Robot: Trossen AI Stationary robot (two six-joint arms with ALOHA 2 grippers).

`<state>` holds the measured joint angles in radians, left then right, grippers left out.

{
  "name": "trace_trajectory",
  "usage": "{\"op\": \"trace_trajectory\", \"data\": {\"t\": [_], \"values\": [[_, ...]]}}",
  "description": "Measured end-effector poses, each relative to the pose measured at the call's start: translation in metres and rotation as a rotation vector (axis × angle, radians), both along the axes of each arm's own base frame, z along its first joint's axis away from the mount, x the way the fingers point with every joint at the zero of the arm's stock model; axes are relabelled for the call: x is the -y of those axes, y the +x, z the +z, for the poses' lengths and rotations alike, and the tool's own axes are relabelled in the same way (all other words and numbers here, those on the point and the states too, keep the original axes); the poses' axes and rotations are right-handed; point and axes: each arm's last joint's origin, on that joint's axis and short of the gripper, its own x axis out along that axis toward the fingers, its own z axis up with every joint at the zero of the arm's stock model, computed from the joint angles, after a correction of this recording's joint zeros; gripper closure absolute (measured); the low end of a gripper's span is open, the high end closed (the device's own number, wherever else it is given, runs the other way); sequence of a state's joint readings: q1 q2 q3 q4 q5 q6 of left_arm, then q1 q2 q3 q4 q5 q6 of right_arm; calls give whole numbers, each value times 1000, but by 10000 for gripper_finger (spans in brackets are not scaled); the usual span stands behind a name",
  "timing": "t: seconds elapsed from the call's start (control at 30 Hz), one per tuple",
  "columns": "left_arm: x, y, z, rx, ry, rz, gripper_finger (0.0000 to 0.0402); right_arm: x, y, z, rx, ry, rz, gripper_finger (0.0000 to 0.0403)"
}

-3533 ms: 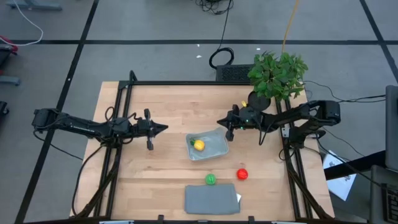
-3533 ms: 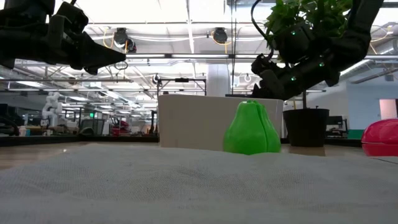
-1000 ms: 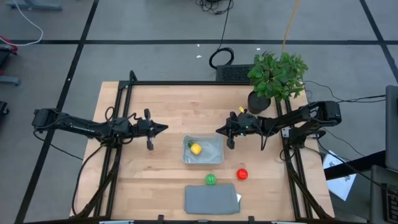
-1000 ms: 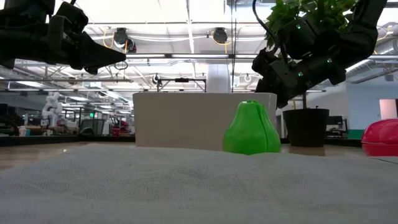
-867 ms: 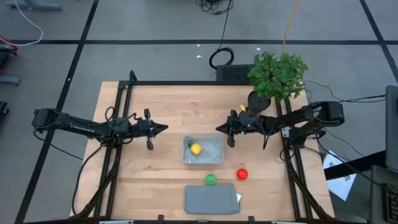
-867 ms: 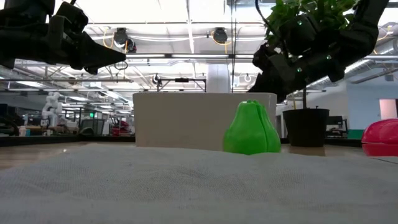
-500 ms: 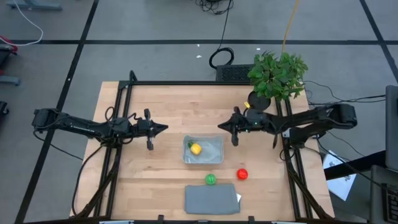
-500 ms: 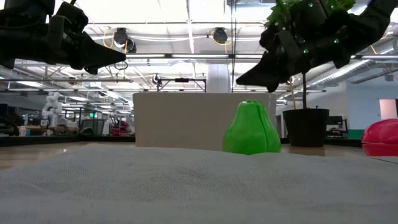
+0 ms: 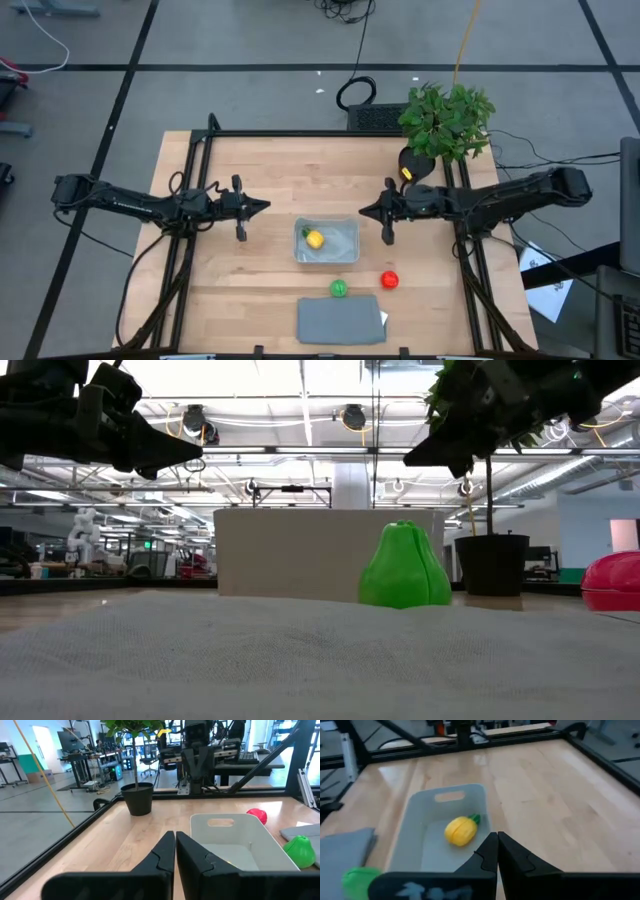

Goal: Pick and placing Produce into tupperware
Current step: Put the red tomato into the gray bin

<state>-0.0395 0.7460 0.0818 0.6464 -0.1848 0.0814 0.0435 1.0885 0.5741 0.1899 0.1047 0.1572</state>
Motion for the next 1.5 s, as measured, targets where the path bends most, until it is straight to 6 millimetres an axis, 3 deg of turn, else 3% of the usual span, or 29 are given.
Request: {"op": "trace_trajectory", "data": {"t": [0.37,0.77,1.13,1.5], "values": [[0,0,0,-4,-5,0,382,-18,-4,6,-171,92,20,403],[0,0,-2,-25,-1,0,382,-34,-10,47,-426,208,-17,403],[0,0,-3,-31,0,0,382,-65,4,45,-711,319,24,403],[0,0,-4,-45,0,0,382,-94,10,39,-828,358,178,403]]}}
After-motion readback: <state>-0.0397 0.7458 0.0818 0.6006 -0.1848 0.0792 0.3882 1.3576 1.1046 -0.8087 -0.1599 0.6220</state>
